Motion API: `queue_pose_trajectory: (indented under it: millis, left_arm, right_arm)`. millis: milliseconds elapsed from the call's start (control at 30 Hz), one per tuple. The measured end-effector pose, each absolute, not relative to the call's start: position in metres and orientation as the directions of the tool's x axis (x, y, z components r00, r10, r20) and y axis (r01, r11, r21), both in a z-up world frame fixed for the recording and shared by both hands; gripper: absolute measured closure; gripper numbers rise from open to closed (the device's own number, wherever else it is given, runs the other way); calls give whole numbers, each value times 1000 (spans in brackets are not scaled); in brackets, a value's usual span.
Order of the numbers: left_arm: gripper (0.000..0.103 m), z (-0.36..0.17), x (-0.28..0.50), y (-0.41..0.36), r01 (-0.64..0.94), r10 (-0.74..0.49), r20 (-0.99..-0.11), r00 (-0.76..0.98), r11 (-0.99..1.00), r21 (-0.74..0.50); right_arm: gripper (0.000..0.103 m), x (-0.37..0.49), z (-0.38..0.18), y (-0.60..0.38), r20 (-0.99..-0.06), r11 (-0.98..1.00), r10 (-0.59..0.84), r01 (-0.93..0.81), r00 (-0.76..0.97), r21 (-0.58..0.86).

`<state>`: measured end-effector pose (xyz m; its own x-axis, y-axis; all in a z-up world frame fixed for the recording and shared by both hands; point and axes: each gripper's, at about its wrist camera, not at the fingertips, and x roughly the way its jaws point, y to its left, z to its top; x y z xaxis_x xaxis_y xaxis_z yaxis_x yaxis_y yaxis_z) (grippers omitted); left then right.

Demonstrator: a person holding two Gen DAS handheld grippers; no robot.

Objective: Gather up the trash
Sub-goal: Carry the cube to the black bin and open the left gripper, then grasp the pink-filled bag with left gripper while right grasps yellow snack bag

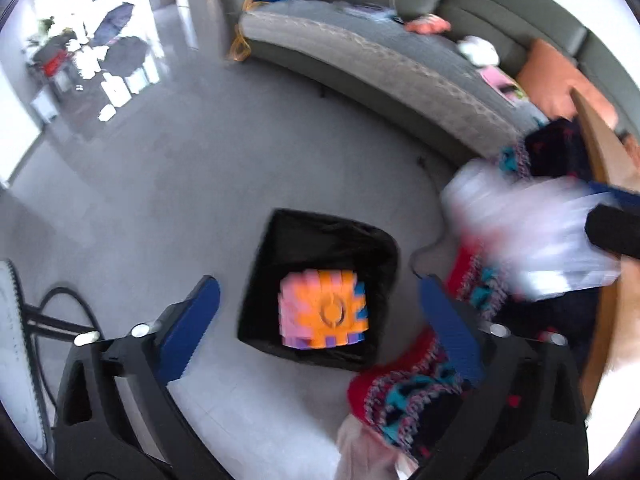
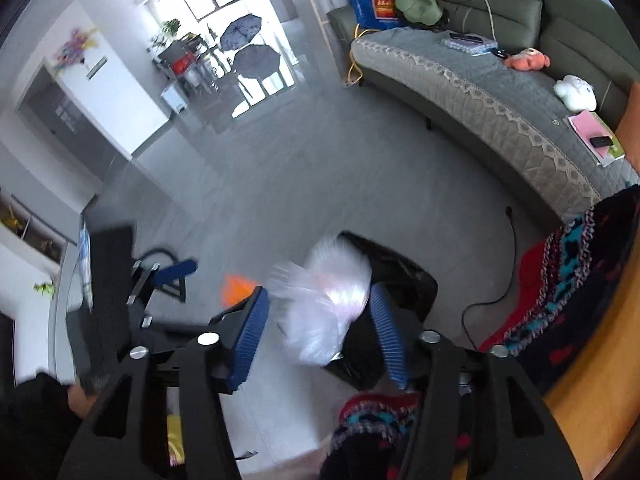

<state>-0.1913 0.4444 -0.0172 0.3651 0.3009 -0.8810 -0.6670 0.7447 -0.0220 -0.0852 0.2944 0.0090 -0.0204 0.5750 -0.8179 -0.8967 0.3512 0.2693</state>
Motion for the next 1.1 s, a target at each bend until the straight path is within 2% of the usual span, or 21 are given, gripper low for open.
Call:
queue_pose_trajectory:
  millis: [200, 567, 867, 1100]
  left_arm:
    - [6, -14, -195, 463, -718, 319, -877, 360, 694, -42]
    - [6, 3, -183, 442, -673, 314, -862, 399, 738, -42]
    - [6, 41, -140, 372, -521, 254, -826, 503, 851, -56]
    - [6, 58, -84, 298, -363, 155, -801, 578, 928, -82]
  right_arm:
    - [47, -78, 12, 316, -815, 343, 579, -906, -2, 246]
    - [47, -61, 12, 285, -798, 378, 602, -889, 23, 259]
    - [47, -36, 49, 196, -742, 492, 654, -828, 146, 270]
    - [44, -9, 64, 98, -726, 623, 630, -737, 276, 260]
